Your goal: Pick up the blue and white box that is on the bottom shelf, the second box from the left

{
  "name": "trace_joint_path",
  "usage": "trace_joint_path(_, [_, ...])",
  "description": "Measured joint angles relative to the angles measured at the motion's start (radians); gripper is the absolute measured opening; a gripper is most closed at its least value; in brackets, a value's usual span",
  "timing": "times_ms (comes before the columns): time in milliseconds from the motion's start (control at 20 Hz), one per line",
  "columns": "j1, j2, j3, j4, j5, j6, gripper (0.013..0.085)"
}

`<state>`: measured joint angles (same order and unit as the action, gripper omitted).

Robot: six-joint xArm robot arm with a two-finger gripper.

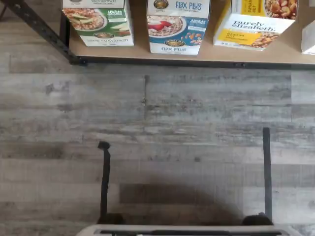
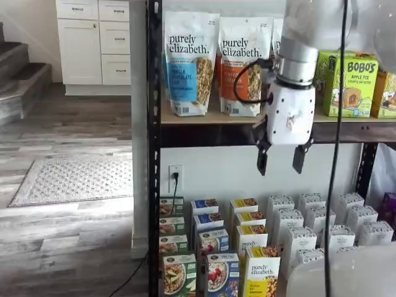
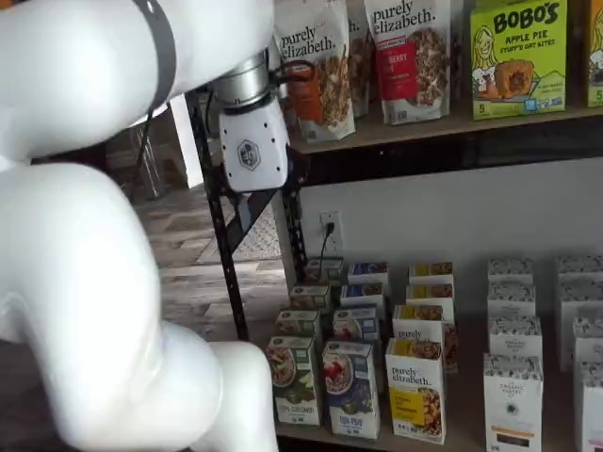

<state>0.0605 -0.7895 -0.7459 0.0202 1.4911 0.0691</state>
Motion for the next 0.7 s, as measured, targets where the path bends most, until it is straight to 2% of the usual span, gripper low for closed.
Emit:
trace_joint_path(450, [0.041,0.031,0.097,-0.011,-0.161,0.042,0.085])
trace_joint_path(600, [0.043,0.043,0.121,0.002,-0.208,0.04,0.085])
trace_joint_path(700, [0.047,0.053,0.135,-0.005,-0.237,0.046,0.085])
